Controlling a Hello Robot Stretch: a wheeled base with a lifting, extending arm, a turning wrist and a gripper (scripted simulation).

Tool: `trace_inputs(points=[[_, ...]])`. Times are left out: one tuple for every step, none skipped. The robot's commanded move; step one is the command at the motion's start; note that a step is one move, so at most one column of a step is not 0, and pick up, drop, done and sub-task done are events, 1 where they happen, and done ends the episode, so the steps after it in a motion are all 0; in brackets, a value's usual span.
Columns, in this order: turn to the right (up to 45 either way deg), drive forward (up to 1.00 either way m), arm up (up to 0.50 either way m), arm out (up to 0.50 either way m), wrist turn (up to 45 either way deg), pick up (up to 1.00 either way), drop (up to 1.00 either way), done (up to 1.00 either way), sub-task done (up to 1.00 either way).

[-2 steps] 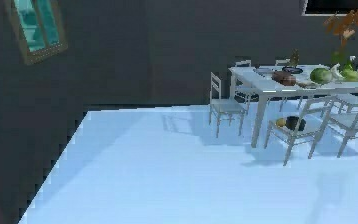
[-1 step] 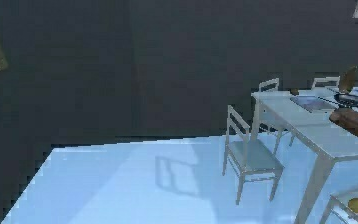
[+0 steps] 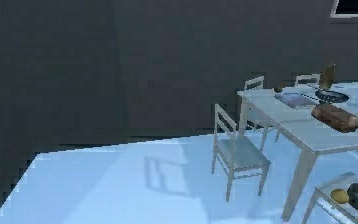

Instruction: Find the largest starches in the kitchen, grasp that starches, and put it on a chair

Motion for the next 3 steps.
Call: trace_inputs(points=[[0.0, 1.00, 0.00, 0.00, 0.0, 0.00, 0.00, 0.00, 0.00], [0.0, 0.80, 0.00, 0.00, 0.0, 0.00, 0.00, 0.00, 0.00], [45.0, 0.00, 0.00, 0.00, 0.0, 0.00, 0.00, 0.00, 0.00]])
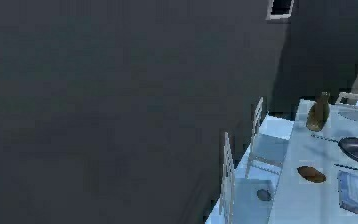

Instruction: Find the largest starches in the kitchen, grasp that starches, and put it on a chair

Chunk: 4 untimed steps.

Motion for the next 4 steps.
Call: trace_inputs(points=[[-45.0, 0.00, 0.00, 0.00, 0.0, 0.00, 0.00, 0.00, 0.00], [-45.0, 0.00, 0.00, 0.00, 0.0, 0.00, 0.00, 0.00, 0.00], [-45.0, 0.00, 0.00, 0.00, 0.0, 0.00, 0.00, 0.00, 0.00], [-42.0, 0.00, 0.00, 0.00, 0.0, 0.00, 0.00, 0.00, 0.00]])
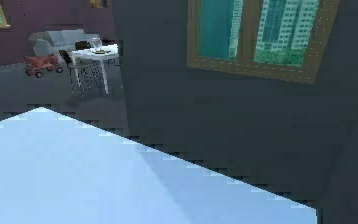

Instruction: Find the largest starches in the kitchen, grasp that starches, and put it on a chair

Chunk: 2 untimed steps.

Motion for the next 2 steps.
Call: trace_inputs(points=[[0.0, 0.35, 0.00, 0.00, 0.0, 0.00, 0.00, 0.00, 0.00], [-45.0, 0.00, 0.00, 0.00, 0.0, 0.00, 0.00, 0.00, 0.00]])
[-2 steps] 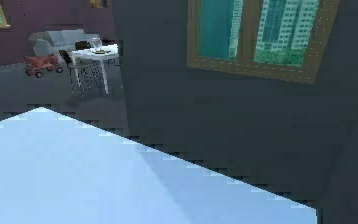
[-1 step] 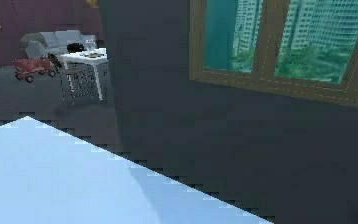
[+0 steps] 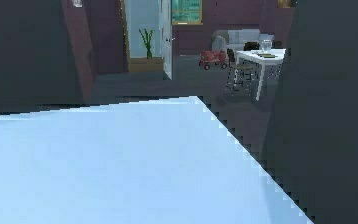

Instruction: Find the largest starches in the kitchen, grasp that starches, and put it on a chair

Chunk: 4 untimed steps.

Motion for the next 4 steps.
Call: trace_inputs(points=[[-15.0, 0.00, 0.00, 0.00, 0.0, 0.00, 0.00, 0.00, 0.00], [0.0, 0.55, 0.00, 0.00, 0.0, 0.00, 0.00, 0.00, 0.00], [-27.0, 0.00, 0.00, 0.00, 0.0, 0.00, 0.00, 0.00, 0.00], [0.0, 0.40, 0.00, 0.00, 0.0, 0.00, 0.00, 0.00, 0.00]])
